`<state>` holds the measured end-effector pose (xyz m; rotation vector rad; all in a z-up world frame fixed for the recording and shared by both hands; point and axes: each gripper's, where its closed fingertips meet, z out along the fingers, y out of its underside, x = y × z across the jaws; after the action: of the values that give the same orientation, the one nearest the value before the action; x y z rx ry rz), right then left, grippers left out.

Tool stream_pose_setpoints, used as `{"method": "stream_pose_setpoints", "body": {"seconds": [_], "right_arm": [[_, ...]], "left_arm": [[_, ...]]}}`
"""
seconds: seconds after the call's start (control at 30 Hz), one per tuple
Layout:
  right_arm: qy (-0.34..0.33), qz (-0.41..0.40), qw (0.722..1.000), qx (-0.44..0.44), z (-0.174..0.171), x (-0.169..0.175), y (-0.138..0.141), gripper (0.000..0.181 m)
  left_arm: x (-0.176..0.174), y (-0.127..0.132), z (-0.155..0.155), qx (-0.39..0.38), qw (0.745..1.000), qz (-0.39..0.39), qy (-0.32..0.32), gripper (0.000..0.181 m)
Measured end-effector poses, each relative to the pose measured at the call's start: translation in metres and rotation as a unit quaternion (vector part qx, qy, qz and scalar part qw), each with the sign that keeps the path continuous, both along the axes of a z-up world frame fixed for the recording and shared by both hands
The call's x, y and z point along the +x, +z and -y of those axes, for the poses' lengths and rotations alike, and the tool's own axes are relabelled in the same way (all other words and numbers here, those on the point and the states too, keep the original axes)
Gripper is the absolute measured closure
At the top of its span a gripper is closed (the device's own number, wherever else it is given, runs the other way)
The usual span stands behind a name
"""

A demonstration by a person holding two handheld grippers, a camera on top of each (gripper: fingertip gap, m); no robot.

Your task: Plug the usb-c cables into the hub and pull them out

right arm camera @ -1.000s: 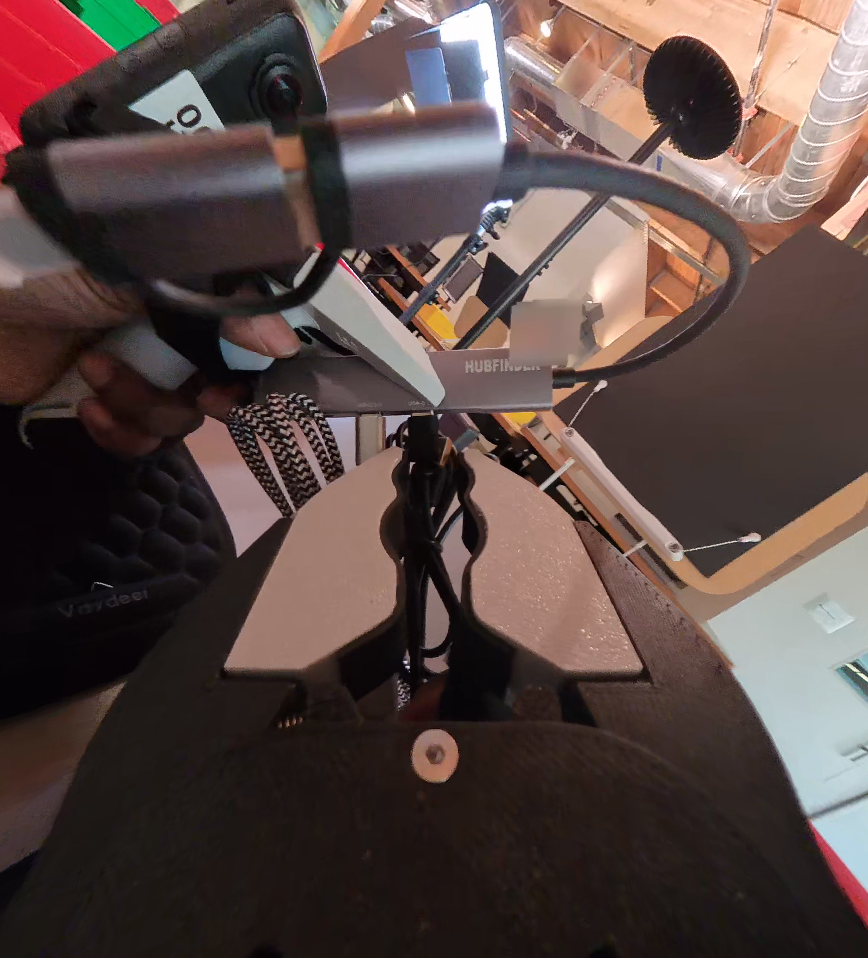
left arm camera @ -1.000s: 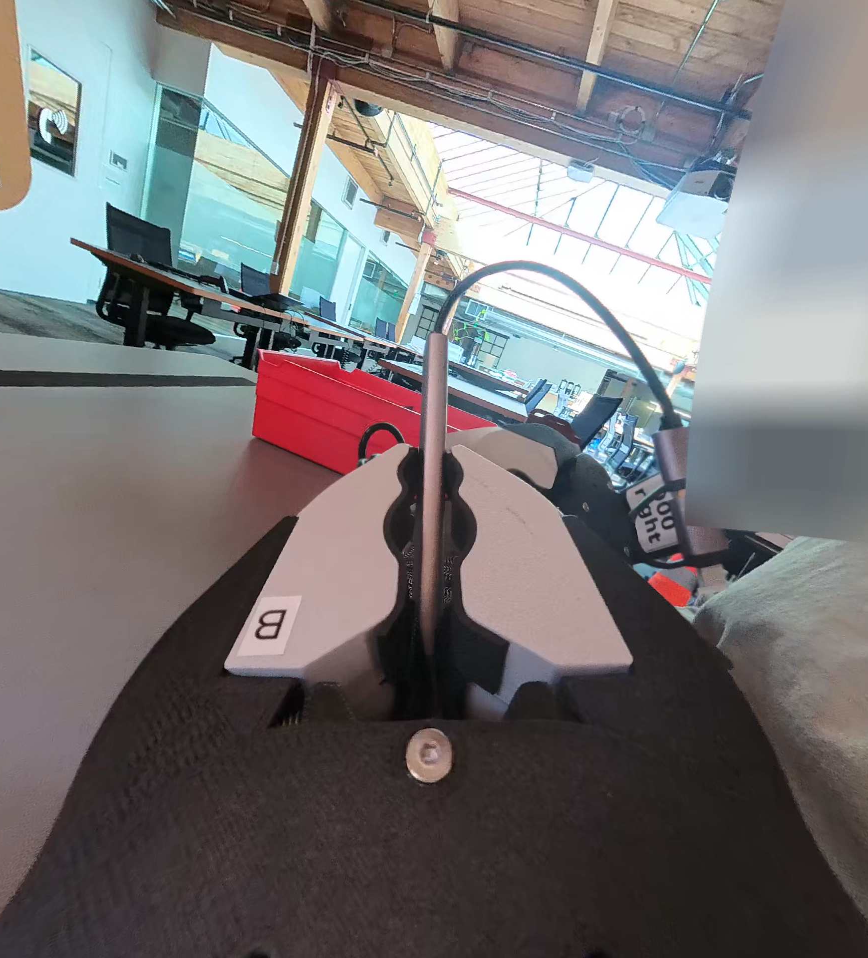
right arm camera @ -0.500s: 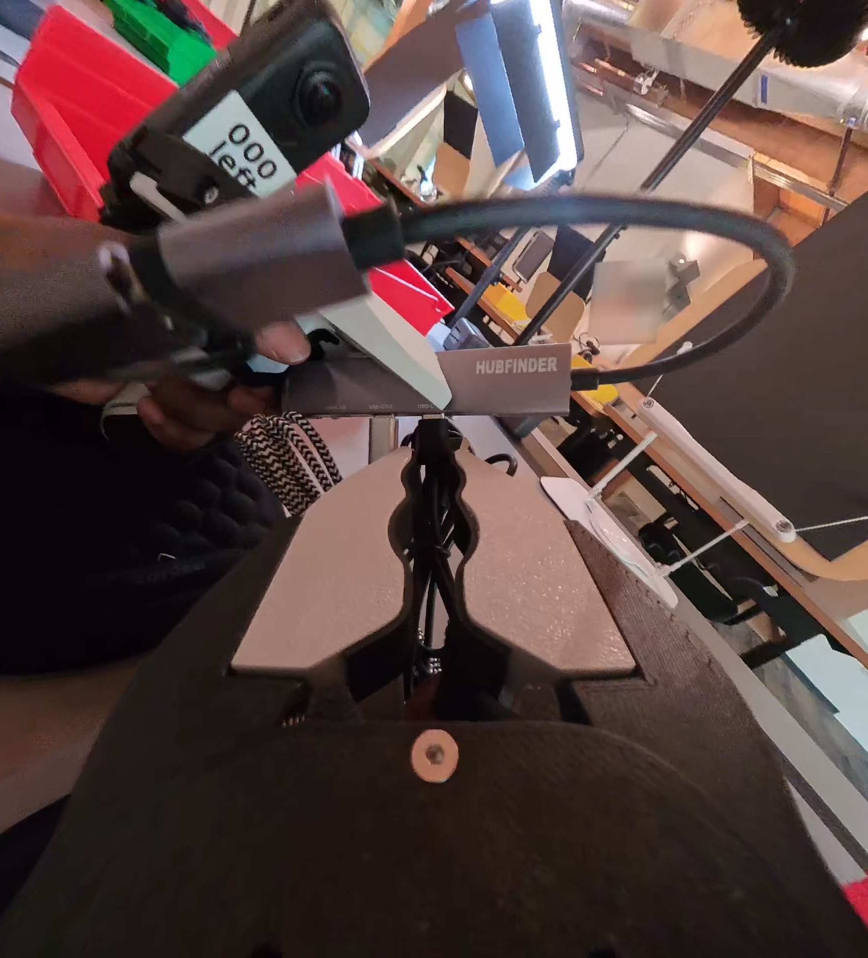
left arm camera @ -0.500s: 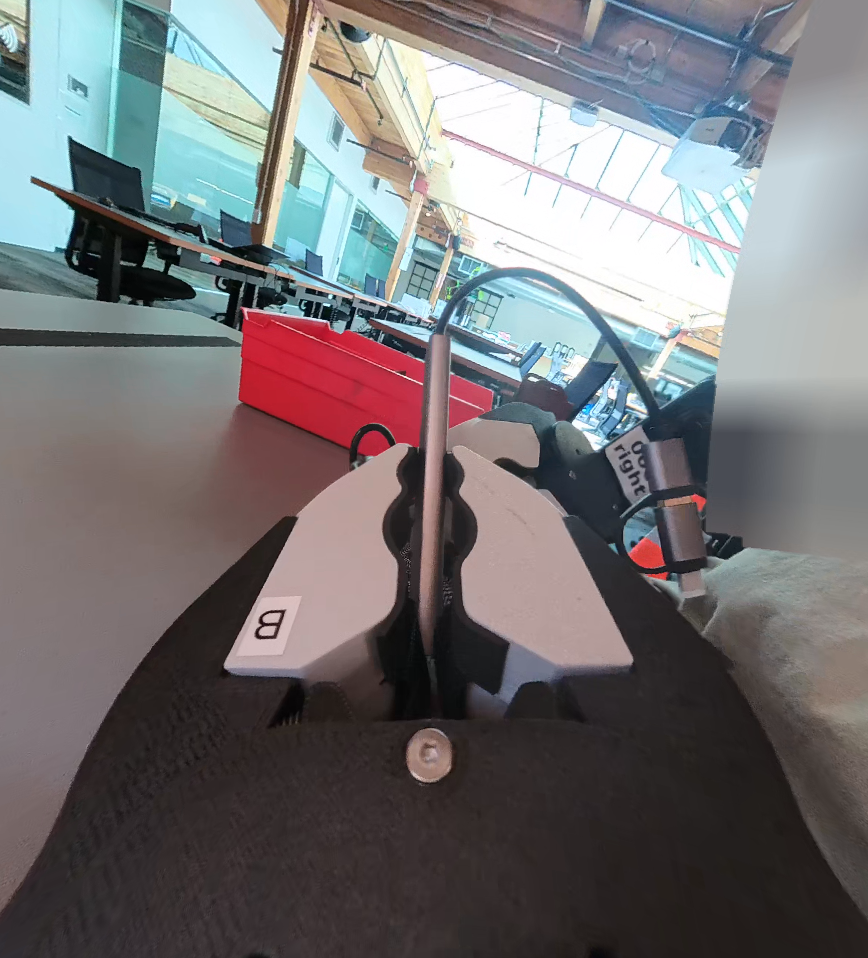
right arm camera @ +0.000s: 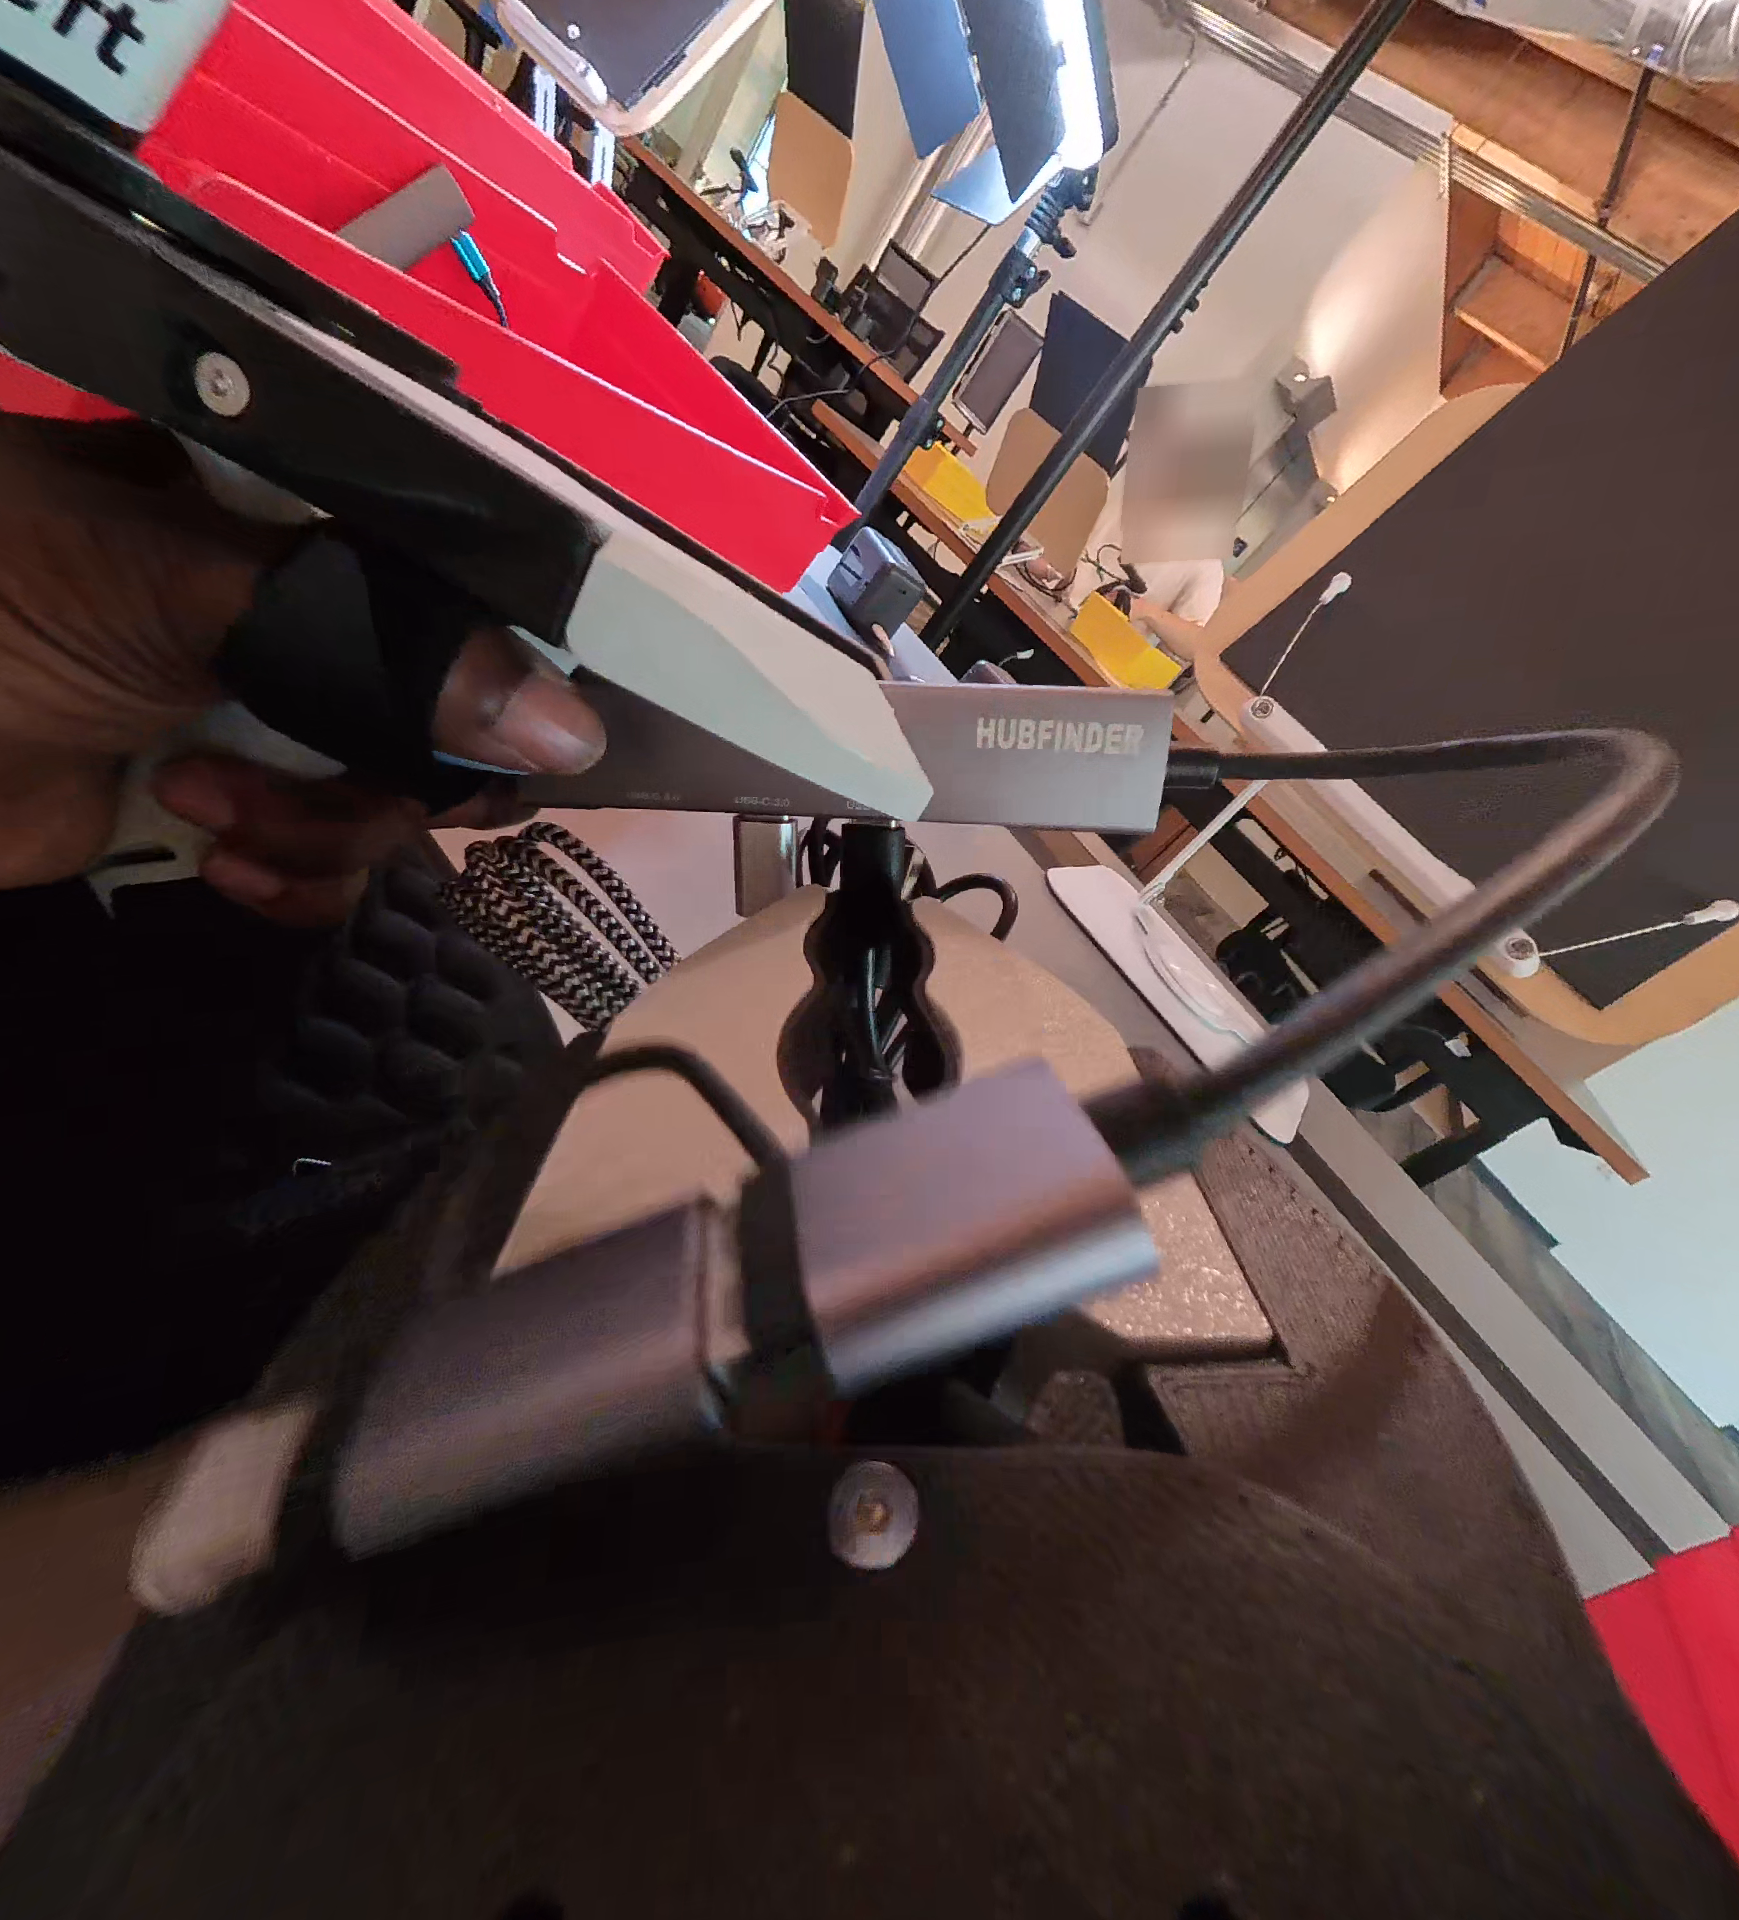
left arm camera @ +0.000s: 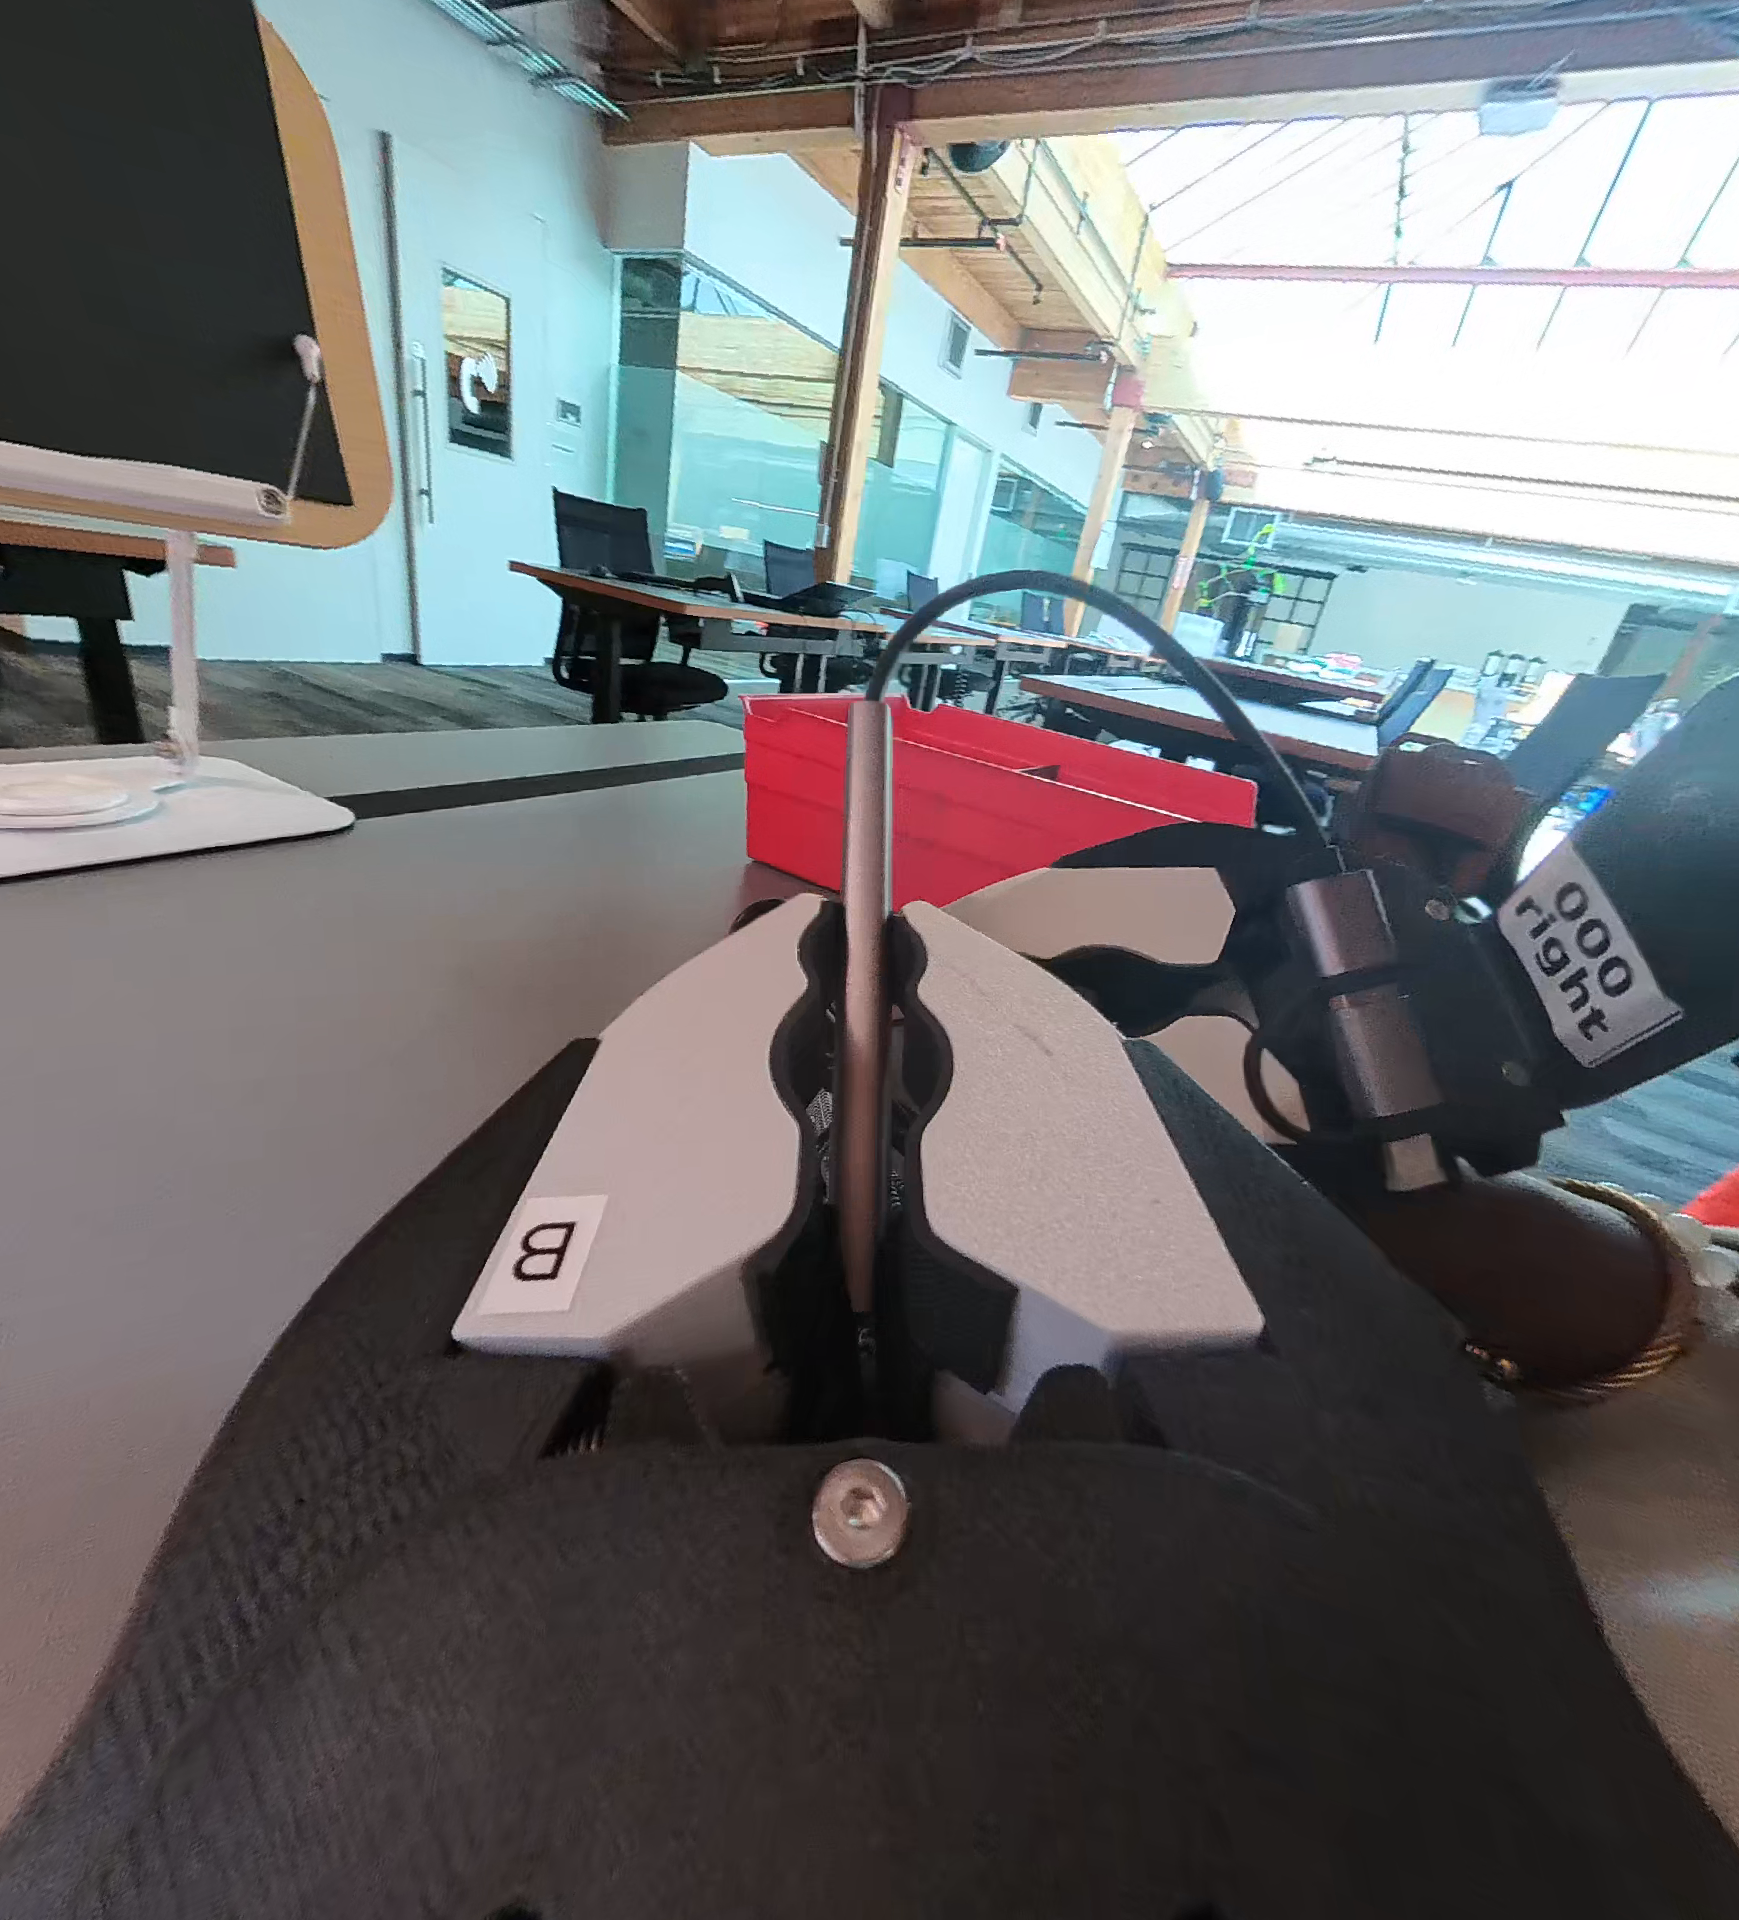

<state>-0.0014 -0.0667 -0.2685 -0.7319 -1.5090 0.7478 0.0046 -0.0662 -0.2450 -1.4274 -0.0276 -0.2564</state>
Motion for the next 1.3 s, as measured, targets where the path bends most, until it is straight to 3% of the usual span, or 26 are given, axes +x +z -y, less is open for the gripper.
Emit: {"method": "stream_pose_setpoints", "body": {"seconds": [0.03, 0.4, 0.5, 0.67, 0.8, 0.9, 1.3], "right_arm": [[-0.002, -0.001, 1.000, 0.001, 0.000, -0.001, -0.001, 0.173], [-0.014, 0.027, 1.000, 0.004, -0.005, -0.004, -0.015, 0.177], [0.001, 0.022, 1.000, -0.020, -0.005, -0.003, -0.013, 0.179], [-0.003, 0.002, 1.000, -0.001, -0.005, -0.001, -0.006, 0.181], [0.025, -0.050, 0.998, -0.010, 0.000, 0.007, 0.010, 0.172], [0.035, -0.067, 0.997, -0.023, 0.001, 0.008, 0.017, 0.163], [0.041, -0.030, 0.998, -0.027, 0.002, 0.004, 0.009, 0.172]], "left_arm": [[-0.001, 0.000, 0.000, 0.001, 1.000, -0.005, 0.008, 0.177], [-0.006, -0.003, -0.001, -0.011, 0.997, -0.047, 0.065, 0.178], [0.000, -0.001, 0.000, -0.005, 0.992, -0.098, 0.082, 0.176], [-0.001, 0.001, -0.001, 0.003, 0.996, -0.070, 0.056, 0.175], [-0.002, 0.010, 0.007, 0.038, 0.998, 0.032, -0.035, 0.175], [-0.008, 0.009, 0.006, 0.037, 0.995, 0.079, -0.055, 0.175], [0.008, 0.009, 0.005, 0.025, 0.993, 0.056, -0.103, 0.171]]}}
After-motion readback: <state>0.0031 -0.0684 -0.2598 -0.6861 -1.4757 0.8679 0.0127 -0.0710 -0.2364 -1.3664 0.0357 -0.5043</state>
